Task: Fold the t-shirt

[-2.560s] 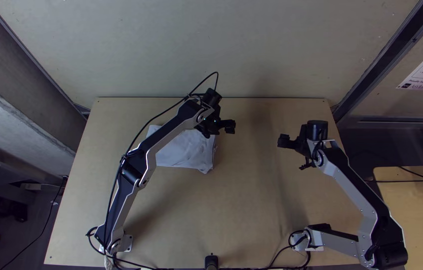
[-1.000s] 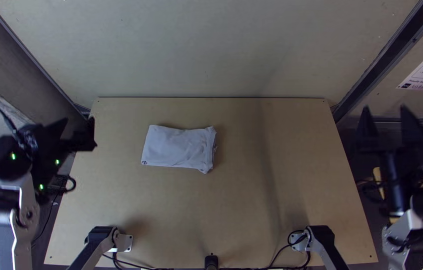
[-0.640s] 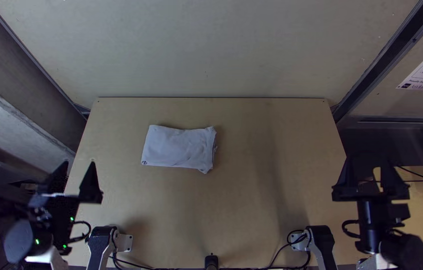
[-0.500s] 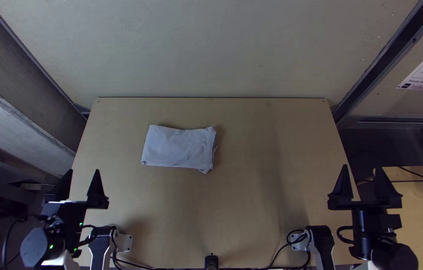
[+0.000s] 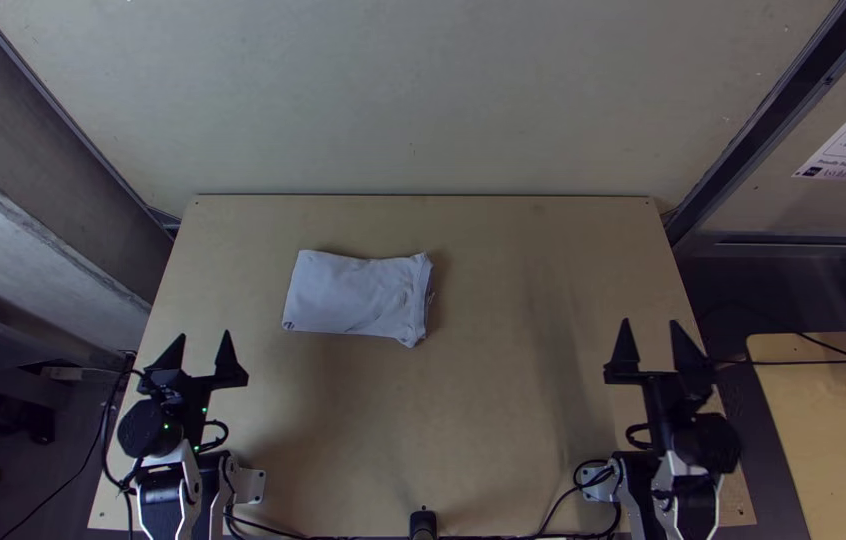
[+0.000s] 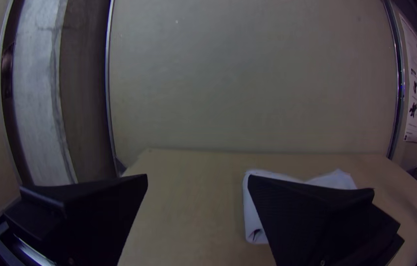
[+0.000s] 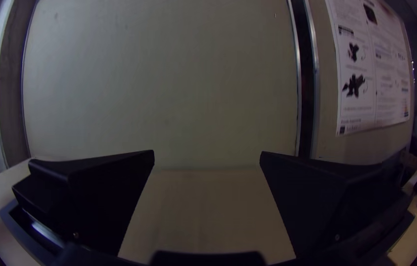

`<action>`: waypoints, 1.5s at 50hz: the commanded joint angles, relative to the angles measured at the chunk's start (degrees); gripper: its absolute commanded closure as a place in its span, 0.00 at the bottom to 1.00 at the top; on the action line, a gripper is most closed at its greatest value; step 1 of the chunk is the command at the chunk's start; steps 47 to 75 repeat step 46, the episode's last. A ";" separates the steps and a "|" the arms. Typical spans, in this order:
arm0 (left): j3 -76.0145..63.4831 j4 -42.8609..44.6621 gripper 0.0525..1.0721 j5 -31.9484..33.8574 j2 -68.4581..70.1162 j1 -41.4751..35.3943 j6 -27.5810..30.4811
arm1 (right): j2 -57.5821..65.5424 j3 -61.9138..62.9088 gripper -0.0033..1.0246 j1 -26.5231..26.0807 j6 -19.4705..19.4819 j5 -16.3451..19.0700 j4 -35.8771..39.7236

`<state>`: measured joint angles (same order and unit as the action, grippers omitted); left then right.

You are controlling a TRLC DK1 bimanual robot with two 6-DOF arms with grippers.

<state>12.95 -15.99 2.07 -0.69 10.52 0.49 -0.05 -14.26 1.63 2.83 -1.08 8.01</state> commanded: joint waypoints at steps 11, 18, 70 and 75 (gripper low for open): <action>-8.38 7.38 0.04 -0.31 0.95 -1.38 3.38 | -0.38 13.56 0.04 -1.10 1.12 -0.50 -14.34; -9.52 5.27 0.04 -0.31 0.34 0.20 7.24 | -0.30 14.00 0.04 -1.45 1.39 -0.50 -8.19; -9.61 5.27 0.04 -0.31 0.69 0.11 7.15 | -0.12 13.73 0.04 -0.84 1.12 -0.06 -6.96; -9.61 5.27 0.04 -0.31 0.69 0.11 7.15 | -0.12 13.73 0.04 -0.84 1.12 -0.06 -6.96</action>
